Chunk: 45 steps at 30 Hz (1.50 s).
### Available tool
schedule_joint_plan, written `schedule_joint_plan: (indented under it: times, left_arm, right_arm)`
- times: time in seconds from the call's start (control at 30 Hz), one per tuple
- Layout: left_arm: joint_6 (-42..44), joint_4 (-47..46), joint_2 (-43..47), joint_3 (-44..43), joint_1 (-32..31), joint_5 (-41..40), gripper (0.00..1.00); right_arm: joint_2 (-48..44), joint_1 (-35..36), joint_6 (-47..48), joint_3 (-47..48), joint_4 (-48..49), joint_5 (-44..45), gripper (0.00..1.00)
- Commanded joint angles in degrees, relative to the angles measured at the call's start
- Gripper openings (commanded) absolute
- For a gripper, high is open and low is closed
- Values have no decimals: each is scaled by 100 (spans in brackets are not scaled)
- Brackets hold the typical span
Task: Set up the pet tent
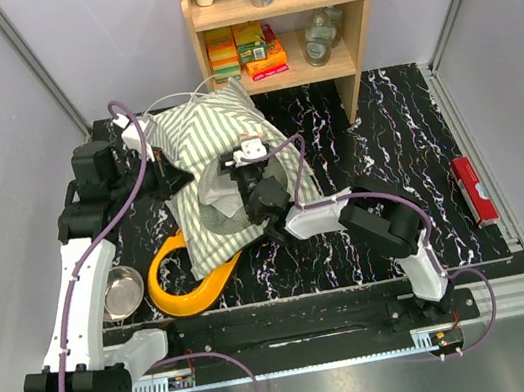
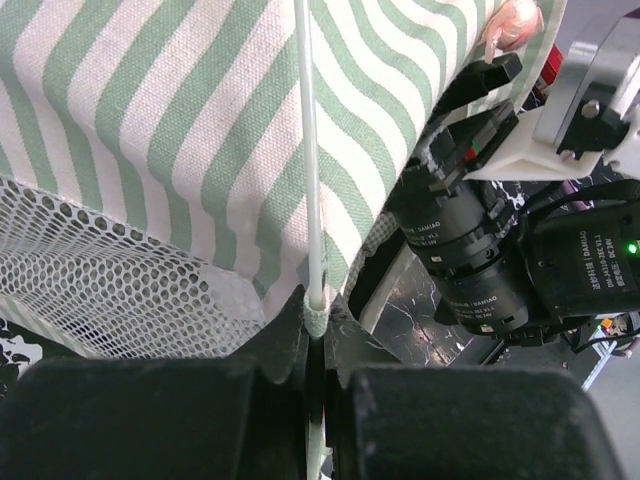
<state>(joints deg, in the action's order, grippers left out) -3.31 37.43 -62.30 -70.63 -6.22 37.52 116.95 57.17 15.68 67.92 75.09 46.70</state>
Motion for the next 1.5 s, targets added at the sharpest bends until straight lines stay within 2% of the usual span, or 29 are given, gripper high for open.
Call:
schedule_joint_plan:
  times: [0.0, 0.1, 0.27, 0.37, 0.47, 0.53, 0.6, 0.67, 0.8, 1.03, 1.27, 1.37, 1.47]
  left_arm:
    - [-108, -544, 157, -91, -29, 300, 0]
    - [-117, -544, 157, -109, -37, 326, 0]
    - [-47, -482, 175, -135, -37, 300, 0]
    - [-38, -491, 157, -118, -37, 256, 0]
    - [-21, -544, 148, -109, -37, 169, 0]
    - [6, -579, 122, -100, -29, 81, 0]
    - [32, -623, 87, -74, -37, 28, 0]
    - [32, -675, 52, -47, -37, 36, 0]
    - [6, -737, 8, 23, -46, 1, 0]
    - [59, -728, 78, 67, -46, -87, 0]
    - [120, -737, 104, 102, -46, -183, 0]
    - [138, -737, 69, 120, -46, -201, 0]
    - [146, -755, 43, 146, -46, -218, 0]
  right_arm:
    - [126, -197, -171, 607, 1183, 436, 61]
    - [214, -302, -390, 819, 1227, 656, 39]
    - [101, -417, -575, 636, 1236, 455, 1]
    - [-145, -426, -601, 127, 1227, 0, 0]
    - [-758, -417, -811, -864, 992, -1264, 0]
    - [-1338, -426, -1154, -1332, 239, -2046, 0]
    - [-1945, -426, -1479, -1448, -1069, -2864, 0]
    - [-2411, -434, -1822, -1317, -2388, -3690, 0]
    - [-2826, -469, -2174, -800, -4042, -4991, 0]
    - [-2642, -917, -3062, 141, -5714, -7347, 0]
    - [-2711, -944, -2281, 1056, -8385, -7833, 0]
    - [-2992, -944, -2078, 1241, -9028, -8219, 0]
    - [-3265, -944, -1973, 1329, -9319, -8965, 3]
